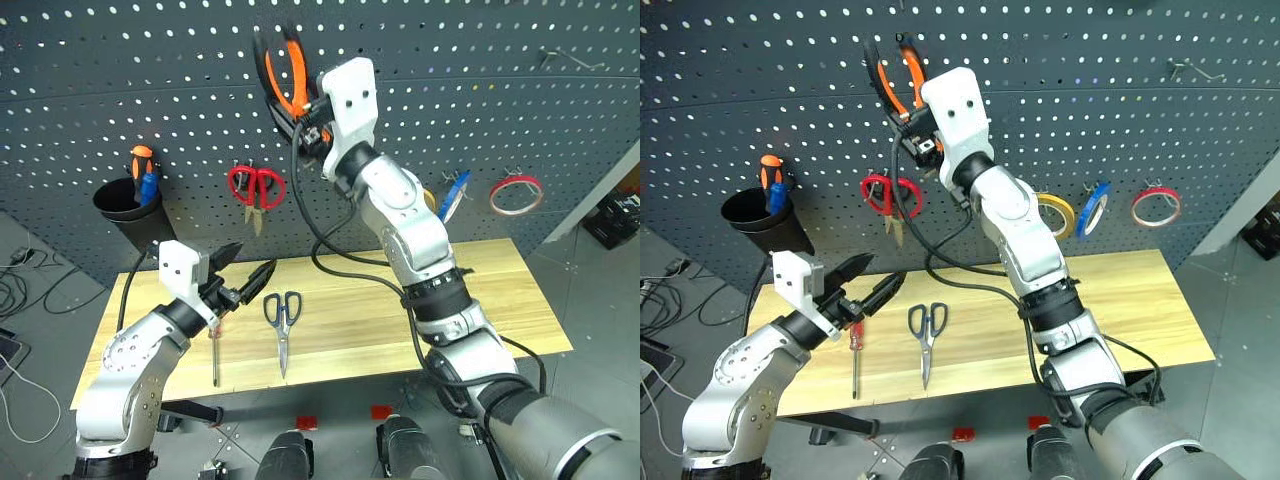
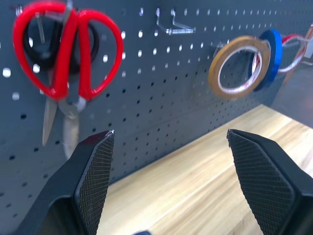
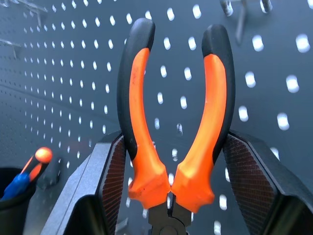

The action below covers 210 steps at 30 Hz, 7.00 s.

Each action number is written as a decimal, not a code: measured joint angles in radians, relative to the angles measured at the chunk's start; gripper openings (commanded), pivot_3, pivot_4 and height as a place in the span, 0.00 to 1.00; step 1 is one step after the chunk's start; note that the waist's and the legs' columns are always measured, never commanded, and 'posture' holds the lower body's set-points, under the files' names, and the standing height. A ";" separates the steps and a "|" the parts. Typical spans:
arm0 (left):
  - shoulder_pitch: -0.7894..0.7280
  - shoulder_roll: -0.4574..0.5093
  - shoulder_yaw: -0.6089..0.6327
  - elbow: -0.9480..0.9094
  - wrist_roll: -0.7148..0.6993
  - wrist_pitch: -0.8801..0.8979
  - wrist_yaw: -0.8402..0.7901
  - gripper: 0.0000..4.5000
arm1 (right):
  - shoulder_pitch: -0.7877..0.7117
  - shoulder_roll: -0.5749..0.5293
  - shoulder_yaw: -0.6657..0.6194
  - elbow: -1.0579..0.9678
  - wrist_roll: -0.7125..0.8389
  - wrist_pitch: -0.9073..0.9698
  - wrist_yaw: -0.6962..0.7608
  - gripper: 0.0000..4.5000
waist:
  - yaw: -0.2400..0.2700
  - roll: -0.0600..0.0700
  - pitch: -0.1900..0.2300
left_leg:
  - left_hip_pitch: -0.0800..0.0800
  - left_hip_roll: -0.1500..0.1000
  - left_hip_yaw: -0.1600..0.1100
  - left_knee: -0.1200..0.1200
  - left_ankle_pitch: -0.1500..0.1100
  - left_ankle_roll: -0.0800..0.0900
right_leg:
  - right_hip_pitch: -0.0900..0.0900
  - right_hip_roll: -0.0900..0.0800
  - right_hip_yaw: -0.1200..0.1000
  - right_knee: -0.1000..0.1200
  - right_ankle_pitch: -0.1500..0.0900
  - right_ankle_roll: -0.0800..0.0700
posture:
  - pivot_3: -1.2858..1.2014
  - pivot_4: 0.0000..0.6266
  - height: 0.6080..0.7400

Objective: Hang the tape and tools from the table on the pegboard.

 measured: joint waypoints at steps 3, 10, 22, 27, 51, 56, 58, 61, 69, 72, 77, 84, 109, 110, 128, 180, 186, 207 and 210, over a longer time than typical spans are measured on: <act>-0.022 0.000 -0.015 -0.021 -0.010 0.041 0.023 0.86 | -0.050 -0.011 -0.016 0.130 -0.028 -0.112 -0.009 0.61 | 0.005 0.000 0.001 | 0.000 0.000 0.000 0.000 0.000 0.000 | 0.000 0.001 0.000 0.000 0.000 0.000 | 0.56 0.29 1.00; -0.050 0.000 -0.027 -0.023 -0.010 0.071 0.036 0.86 | -0.080 -0.053 -0.011 0.430 -0.137 -0.381 -0.063 0.61 | 0.013 0.000 0.004 | 0.000 0.000 0.001 0.000 0.000 0.000 | 0.000 0.001 0.000 0.000 0.000 0.000 | 0.57 0.30 1.00; -0.043 0.029 -0.025 -0.023 -0.003 0.073 0.035 0.86 | -0.071 -0.065 -0.010 0.614 -0.194 -0.521 -0.108 0.61 | 0.028 0.001 0.031 | 0.000 0.002 0.001 0.000 0.000 -0.001 | 0.000 0.004 0.001 0.000 0.002 -0.003 | 0.58 0.38 1.00; -0.035 0.028 -0.026 -0.020 0.019 0.069 0.045 0.86 | -0.047 -0.056 -0.046 0.587 -0.150 -0.425 -0.083 0.61 | 0.033 0.001 0.033 | 0.007 0.002 0.000 -0.001 0.000 0.001 | 0.007 0.004 0.000 -0.001 0.003 -0.006 | 0.58 0.37 1.00; -0.048 -0.090 -0.182 0.123 0.232 0.269 0.301 1.00 | 0.709 -0.460 -0.010 -0.808 0.346 0.838 0.353 1.00 | 0.029 0.003 0.060 | 0.004 0.001 -0.009 -0.002 -0.001 0.002 | 0.010 0.004 -0.005 -0.007 0.003 -0.006 | 0.51 0.41 1.00; -0.011 -0.110 -0.234 0.138 0.277 0.401 0.360 1.00 | 0.790 -0.549 0.044 -0.956 0.435 0.981 0.379 1.00 | 0.022 -0.002 0.076 | 0.004 0.002 -0.009 -0.002 -0.001 0.002 | 0.010 0.006 -0.006 -0.008 0.003 -0.006 | 0.51 0.44 1.00; 0.003 -0.124 -0.244 0.139 0.287 0.433 0.380 1.00 | 0.793 -0.541 0.064 -0.970 0.445 1.004 0.369 1.00 | 0.019 -0.003 0.085 | 0.004 0.002 -0.009 -0.002 -0.001 0.002 | 0.009 0.006 -0.006 -0.007 0.003 -0.006 | 0.51 0.46 1.00; -0.006 -0.170 -0.262 0.175 0.314 0.482 0.424 1.00 | 0.790 -0.522 0.078 -0.974 0.460 1.028 0.354 1.00 | 0.022 -0.004 0.091 | 0.003 0.002 -0.010 -0.002 -0.001 0.002 | 0.009 0.004 -0.006 -0.007 0.003 -0.006 | 0.51 0.46 1.00; -0.091 -0.293 -0.326 0.304 0.413 0.512 0.539 1.00 | 0.808 -0.565 0.098 -1.012 0.508 1.056 0.353 1.00 | 0.029 -0.010 0.107 | 0.000 0.002 -0.012 0.000 -0.001 0.002 | 0.009 0.003 -0.009 -0.008 0.003 -0.005 | 0.49 0.49 1.00; -0.138 -0.329 -0.326 0.347 0.440 0.507 0.574 1.00 | 0.822 -0.569 0.092 -1.024 0.531 1.068 0.351 1.00 | 0.029 -0.010 0.108 | 0.000 0.002 -0.012 0.000 -0.001 0.002 | 0.009 0.003 -0.010 -0.008 0.003 -0.005 | 0.49 0.51 1.00; -0.188 -0.367 -0.315 0.400 0.470 0.509 0.611 1.00 | 0.830 -0.571 0.057 -1.028 0.582 1.094 0.348 1.00 | 0.027 -0.010 0.109 | 0.001 0.001 -0.012 0.000 -0.001 0.002 | 0.010 0.003 -0.010 -0.008 0.003 -0.005 | 0.48 0.50 1.00; -0.213 -0.406 -0.258 0.442 0.470 0.523 0.627 0.80 | 0.811 -0.567 0.000 -1.026 0.640 1.130 0.329 1.00 | 0.021 -0.009 0.109 | 0.002 0.001 -0.012 0.000 -0.001 0.002 | 0.012 0.003 -0.010 -0.008 0.003 -0.005 | 0.48 0.49 1.00; 0.075 -0.175 -0.290 0.221 0.467 0.327 0.367 0.13 | 0.773 -0.557 -0.035 -1.033 0.570 0.915 0.239 1.00 | -0.002 -0.005 0.111 | -0.002 0.004 -0.012 -0.003 0.000 0.001 | 0.007 0.003 -0.009 -0.012 0.003 -0.005 | 0.48 0.44 1.00; 0.098 -0.156 -0.287 0.191 0.467 0.315 0.350 0.13 | 0.776 -0.561 -0.040 -1.035 0.572 0.912 0.242 1.00 | -0.001 -0.004 0.111 | -0.003 0.004 -0.012 -0.003 0.000 0.001 | 0.007 0.003 -0.009 -0.014 0.003 -0.005 | 0.48 0.44 1.00; 0.199 0.012 -0.199 -0.181 0.589 -0.153 0.271 0.13 | 0.707 -0.539 -0.151 -1.029 0.645 0.866 0.241 1.00 | 0.006 -0.003 0.112 | -0.007 0.003 -0.014 -0.004 -0.001 0.001 | 0.007 0.000 -0.010 -0.019 0.004 -0.005 | 0.49 0.41 1.00; 0.119 -0.186 0.091 -0.106 0.367 0.329 0.311 0.80 | 0.680 -0.496 -0.037 -0.987 0.585 0.832 0.147 1.00 | 0.006 -0.004 0.114 | -0.005 0.003 -0.014 -0.001 0.000 0.002 | 0.007 0.004 -0.013 -0.013 0.005 -0.004 | 0.52 0.48 1.00; 0.022 -0.139 0.212 0.032 0.298 0.558 0.327 0.80 | 0.647 -0.405 0.068 -0.936 0.522 0.947 0.015 1.00 | 0.015 -0.006 0.122 | -0.003 0.001 -0.014 0.001 0.000 0.001 | 0.008 0.004 -0.013 -0.007 0.005 -0.004 | 0.52 0.53 1.00; -0.322 -0.047 0.254 0.739 0.293 0.485 0.392 0.80 | 0.575 -0.298 0.126 -0.881 0.440 1.119 -0.062 1.00 | 0.007 -0.010 0.135 | -0.010 0.002 -0.014 0.000 0.003 -0.005 | -0.004 0.002 -0.010 -0.004 0.005 -0.004 | 0.50 0.49 1.00; -0.368 -0.024 0.212 0.824 0.308 0.428 0.372 0.61 | 0.560 -0.319 0.120 -0.886 0.442 1.134 -0.042 1.00 | 0.007 -0.010 0.134 | -0.010 0.001 -0.014 0.000 0.004 -0.006 | -0.004 0.001 -0.010 -0.004 0.005 -0.004 | 0.49 0.47 1.00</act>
